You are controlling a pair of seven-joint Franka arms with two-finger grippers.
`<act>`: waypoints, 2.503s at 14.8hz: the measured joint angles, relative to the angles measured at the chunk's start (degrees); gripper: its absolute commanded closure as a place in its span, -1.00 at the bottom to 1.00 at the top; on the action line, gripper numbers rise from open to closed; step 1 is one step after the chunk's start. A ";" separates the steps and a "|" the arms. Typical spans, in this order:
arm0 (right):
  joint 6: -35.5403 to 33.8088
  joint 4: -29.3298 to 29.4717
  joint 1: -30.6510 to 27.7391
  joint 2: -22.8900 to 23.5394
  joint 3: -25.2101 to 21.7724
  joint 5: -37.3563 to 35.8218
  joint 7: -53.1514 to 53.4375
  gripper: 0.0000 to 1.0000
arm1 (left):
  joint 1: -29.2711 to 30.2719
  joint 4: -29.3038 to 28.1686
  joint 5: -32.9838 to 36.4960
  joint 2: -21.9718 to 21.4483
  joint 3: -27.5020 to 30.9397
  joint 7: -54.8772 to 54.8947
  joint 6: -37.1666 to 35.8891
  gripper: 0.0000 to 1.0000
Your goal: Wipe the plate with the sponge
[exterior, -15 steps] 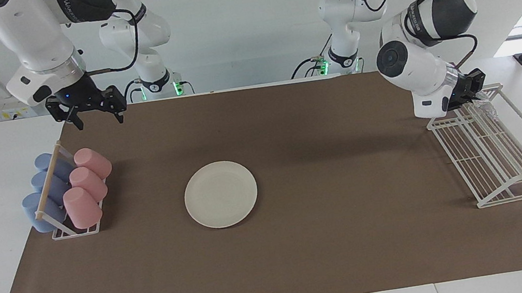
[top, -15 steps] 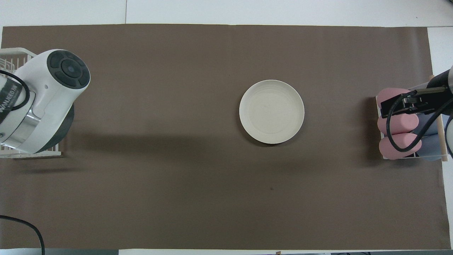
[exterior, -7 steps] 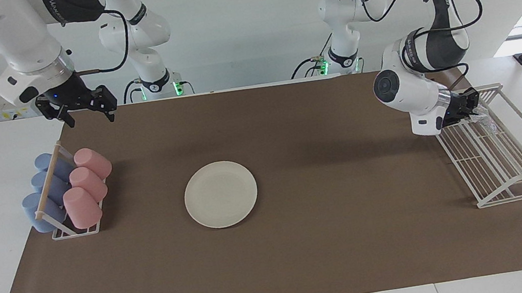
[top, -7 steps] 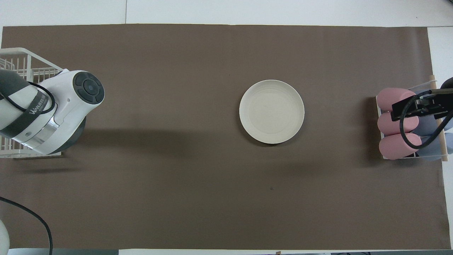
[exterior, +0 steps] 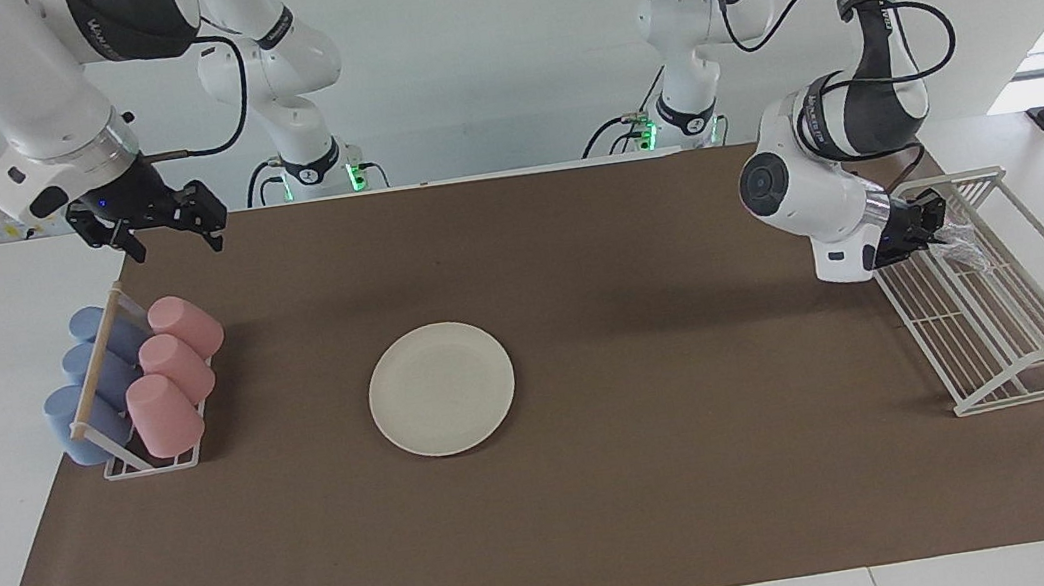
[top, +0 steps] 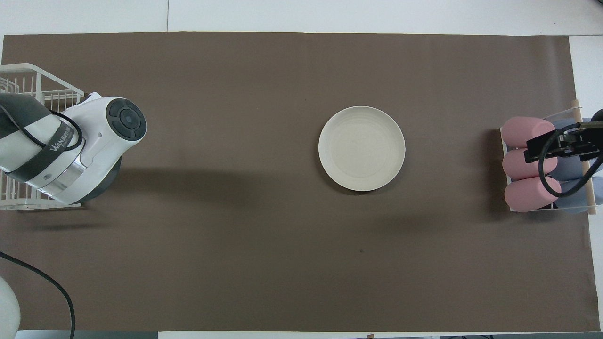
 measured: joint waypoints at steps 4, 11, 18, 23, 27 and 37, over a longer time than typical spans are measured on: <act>0.02 -0.01 -0.74 -0.18 -0.14 0.01 0.00 -1.00 | 0.00 0.00 0.00 0.00 0.00 -0.27 0.62 -0.98; 0.03 -0.02 -0.73 -0.33 -0.02 0.02 -0.01 -1.00 | 0.00 0.00 0.00 0.00 0.00 -0.39 0.70 -1.00; 0.03 -0.05 -0.69 -0.37 0.03 0.03 -0.01 -1.00 | 0.00 0.00 0.00 0.00 0.00 -0.44 0.74 -1.00; 0.03 -0.05 -0.70 -0.58 0.03 0.03 -0.01 -1.00 | 0.00 0.01 0.00 0.00 0.00 -0.44 0.76 -1.00; 0.03 -0.15 -0.73 -0.60 0.01 0.03 -0.01 -1.00 | 0.00 1.83 -3.28 -0.12 0.00 -0.57 0.89 -1.00; 0.03 -0.30 -0.73 -0.61 0.01 0.03 -0.01 -1.00 | 0.63 13.52 -29.42 -5.73 0.83 10.48 -4.09 -1.00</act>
